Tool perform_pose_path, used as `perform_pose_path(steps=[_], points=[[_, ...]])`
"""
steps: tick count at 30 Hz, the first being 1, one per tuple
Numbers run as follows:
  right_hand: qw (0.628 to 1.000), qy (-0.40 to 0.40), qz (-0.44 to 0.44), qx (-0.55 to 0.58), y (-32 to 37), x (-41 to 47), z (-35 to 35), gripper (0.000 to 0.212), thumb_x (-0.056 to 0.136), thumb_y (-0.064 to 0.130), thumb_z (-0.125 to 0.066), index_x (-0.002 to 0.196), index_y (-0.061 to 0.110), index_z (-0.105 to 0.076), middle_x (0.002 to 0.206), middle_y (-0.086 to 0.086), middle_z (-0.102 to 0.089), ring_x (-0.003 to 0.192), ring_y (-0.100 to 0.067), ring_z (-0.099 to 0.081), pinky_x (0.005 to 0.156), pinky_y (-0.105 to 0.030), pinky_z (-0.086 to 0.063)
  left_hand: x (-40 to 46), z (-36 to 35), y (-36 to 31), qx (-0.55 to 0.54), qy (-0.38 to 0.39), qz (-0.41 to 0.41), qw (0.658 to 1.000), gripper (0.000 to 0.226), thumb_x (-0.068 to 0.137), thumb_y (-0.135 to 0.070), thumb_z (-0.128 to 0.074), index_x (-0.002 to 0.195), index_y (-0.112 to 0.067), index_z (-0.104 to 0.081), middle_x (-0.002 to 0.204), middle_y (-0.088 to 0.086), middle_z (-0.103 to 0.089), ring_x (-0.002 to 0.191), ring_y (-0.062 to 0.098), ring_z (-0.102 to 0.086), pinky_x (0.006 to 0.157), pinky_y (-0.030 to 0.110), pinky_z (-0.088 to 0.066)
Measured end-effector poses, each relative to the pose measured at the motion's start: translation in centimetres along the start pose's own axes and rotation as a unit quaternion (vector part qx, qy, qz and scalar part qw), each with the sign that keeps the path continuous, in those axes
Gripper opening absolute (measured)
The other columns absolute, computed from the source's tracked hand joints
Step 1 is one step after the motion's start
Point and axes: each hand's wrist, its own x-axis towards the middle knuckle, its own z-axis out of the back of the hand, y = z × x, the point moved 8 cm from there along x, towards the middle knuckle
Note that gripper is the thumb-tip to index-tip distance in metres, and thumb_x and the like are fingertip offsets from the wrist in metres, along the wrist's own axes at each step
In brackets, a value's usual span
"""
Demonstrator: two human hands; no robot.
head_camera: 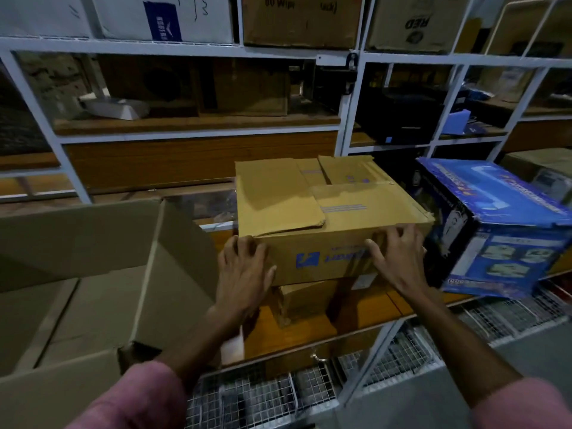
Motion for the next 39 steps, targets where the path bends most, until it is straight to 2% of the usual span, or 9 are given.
perform_pose_path(steps=[6, 11, 13, 17, 20, 23, 28, 35, 39], points=[[0.993, -0.043, 0.109, 0.0, 5.6, 1.7, 0.7, 0.026, 0.093, 0.032, -0.064, 0.108, 0.01, -0.066, 0.115, -0.015, -0.053, 0.112, -0.034, -0.047, 0.095, -0.05, -0.043, 0.9, 1.6, -2.0, 0.027, -0.033, -0.011, 0.999, 0.05, 0.091, -0.053, -0.056, 0.129, -0.022, -0.049, 0.133, 0.012, -0.041, 0.125, 0.034, -0.036, 0.101, 0.051, -0.036], [0.963, 0.141, 0.226, 0.045, 10.6, 5.2, -3.4, 0.03, 0.1, 0.022, -0.049, 0.126, 0.021, -0.065, 0.134, -0.005, -0.055, 0.127, -0.031, -0.046, 0.104, -0.043, -0.038, 2.1, 1.6, -8.4, 0.011, -0.031, -0.191, 0.981, 0.044, 0.095, -0.047, -0.043, 0.123, -0.016, -0.058, 0.127, 0.01, -0.051, 0.119, 0.029, -0.049, 0.099, 0.045, -0.044], [0.93, 0.203, 0.273, 0.139, 12.2, 5.8, -4.1, 0.045, 0.102, 0.018, -0.048, 0.146, 0.025, -0.048, 0.153, -0.001, -0.041, 0.136, -0.027, -0.045, 0.108, -0.042, -0.039, 3.3, 1.3, -10.1, -0.009, -0.01, -0.223, 0.975, 0.046, 0.098, -0.044, -0.043, 0.128, -0.013, -0.056, 0.133, 0.012, -0.051, 0.126, 0.029, -0.047, 0.105, 0.043, -0.042], [0.916, 0.244, 0.283, 0.147, 12.3, 7.5, -5.2, 0.063, 0.105, 0.042, -0.039, 0.155, 0.052, -0.001, 0.166, 0.007, -0.018, 0.143, -0.024, -0.037, 0.105, -0.05, -0.04, 7.4, 2.1, -9.2, -0.016, -0.022, -0.149, 0.988, 0.047, 0.098, -0.042, -0.046, 0.136, -0.015, -0.049, 0.141, 0.012, -0.047, 0.13, 0.031, -0.045, 0.106, 0.046, -0.039], [0.925, 0.263, 0.273, 0.031, 11.1, 8.7, -7.2, 0.052, 0.103, 0.051, -0.026, 0.154, 0.041, -0.028, 0.152, -0.002, -0.046, 0.131, -0.035, -0.044, 0.1, -0.052, -0.038, 10.9, 2.8, -5.5, 0.066, 0.003, -0.036, 0.997, 0.053, 0.098, -0.047, -0.045, 0.142, -0.017, -0.042, 0.151, 0.013, -0.038, 0.139, 0.036, -0.035, 0.109, 0.055, -0.033], [0.938, 0.264, 0.226, -0.015, 10.6, 9.4, -7.7, 0.044, 0.105, 0.047, -0.032, 0.143, 0.034, -0.048, 0.151, 0.004, -0.046, 0.128, -0.031, -0.039, 0.096, -0.047, -0.032, 13.0, 2.7, -1.1, 0.125, 0.049, 0.065, 0.989, 0.059, 0.095, -0.053, -0.044, 0.146, -0.025, -0.036, 0.16, 0.008, -0.025, 0.149, 0.038, -0.012, 0.11, 0.075, -0.009], [0.941, 0.264, 0.209, -0.033, 11.6, 11.3, -8.6, 0.048, 0.102, 0.051, -0.032, 0.144, 0.031, -0.046, 0.153, 0.002, -0.04, 0.133, -0.034, -0.032, 0.101, -0.051, -0.029, 11.6, 0.3, 4.0, -0.003, 0.131, 0.196, 0.972, 0.061, 0.095, -0.055, -0.047, 0.146, -0.023, -0.037, 0.158, 0.007, -0.025, 0.143, 0.04, -0.019, 0.103, 0.072, -0.034], [0.938, 0.282, 0.199, -0.025, 14.7, 13.7, -11.6, 0.061, 0.1, 0.059, -0.032, 0.154, 0.031, -0.028, 0.16, -0.006, -0.029, 0.143, -0.035, -0.024, 0.111, -0.06, -0.018, 10.7, -0.7, 4.6, -0.03, 0.152, 0.217, 0.964, 0.06, 0.1, -0.051, -0.041, 0.144, -0.011, -0.044, 0.157, 0.013, -0.029, 0.139, 0.04, -0.03, 0.108, 0.055, -0.037], [0.957, 0.223, 0.184, 0.019, 16.0, 15.6, -9.7, 0.053, 0.099, 0.053, -0.04, 0.143, 0.024, -0.046, 0.14, -0.011, -0.055, 0.131, -0.032, -0.046, 0.106, -0.06, -0.025, 11.4, 1.1, 3.9, 0.005, 0.108, 0.192, 0.975, 0.066, 0.098, -0.058, -0.041, 0.148, -0.016, -0.036, 0.158, 0.012, -0.028, 0.143, 0.037, -0.026, 0.109, 0.063, -0.033]])
